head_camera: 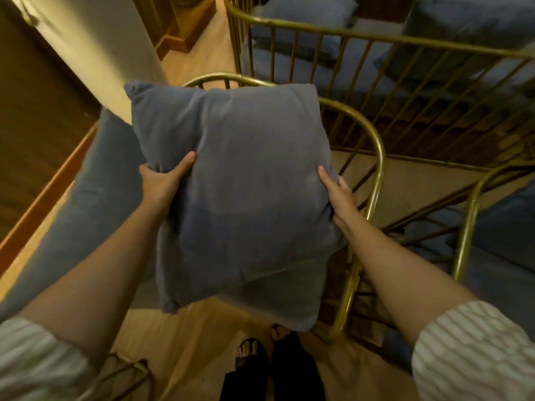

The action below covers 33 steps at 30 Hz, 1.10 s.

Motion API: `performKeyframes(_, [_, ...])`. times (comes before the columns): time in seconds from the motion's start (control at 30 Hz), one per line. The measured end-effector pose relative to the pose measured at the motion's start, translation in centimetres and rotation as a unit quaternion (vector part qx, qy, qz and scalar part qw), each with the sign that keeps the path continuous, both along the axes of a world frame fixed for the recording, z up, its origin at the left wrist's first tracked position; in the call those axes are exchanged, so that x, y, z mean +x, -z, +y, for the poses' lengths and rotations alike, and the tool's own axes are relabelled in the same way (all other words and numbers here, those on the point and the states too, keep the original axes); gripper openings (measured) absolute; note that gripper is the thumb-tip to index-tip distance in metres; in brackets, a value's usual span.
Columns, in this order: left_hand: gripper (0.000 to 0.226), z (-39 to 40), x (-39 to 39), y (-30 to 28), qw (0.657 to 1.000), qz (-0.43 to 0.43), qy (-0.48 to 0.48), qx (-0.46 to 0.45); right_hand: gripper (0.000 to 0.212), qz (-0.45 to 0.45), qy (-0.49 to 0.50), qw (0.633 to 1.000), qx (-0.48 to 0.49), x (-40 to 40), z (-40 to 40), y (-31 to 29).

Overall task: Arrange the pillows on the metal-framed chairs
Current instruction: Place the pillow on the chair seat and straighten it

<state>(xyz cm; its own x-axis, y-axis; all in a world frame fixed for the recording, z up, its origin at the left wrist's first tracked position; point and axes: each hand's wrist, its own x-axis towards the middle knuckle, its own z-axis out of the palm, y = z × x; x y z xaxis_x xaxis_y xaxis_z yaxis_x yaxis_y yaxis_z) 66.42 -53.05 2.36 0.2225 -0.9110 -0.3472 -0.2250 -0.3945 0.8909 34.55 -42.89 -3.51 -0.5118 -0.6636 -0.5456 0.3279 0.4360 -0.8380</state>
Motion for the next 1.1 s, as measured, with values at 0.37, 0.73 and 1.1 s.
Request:
performKeyframes(0.37, [0.121,3.2,-2.7,-11.0,0.988,0.049,0.143,0.031,0.065,0.069,0.067,0.995,-0.005,-1.2,10.0,-13.0])
performKeyframes(0.73, [0.097,14.2,-20.0,-8.9,0.941,0.036,0.334,0.038,0.059,0.113,0.265,0.957,0.018,-11.5,29.8,-14.3])
performKeyframes(1.1, [0.111,31.1,-43.3,-2.3,0.885,0.025,0.445,0.134,0.046,0.092,0.401,0.906,0.1,-28.7,52.6,-7.6])
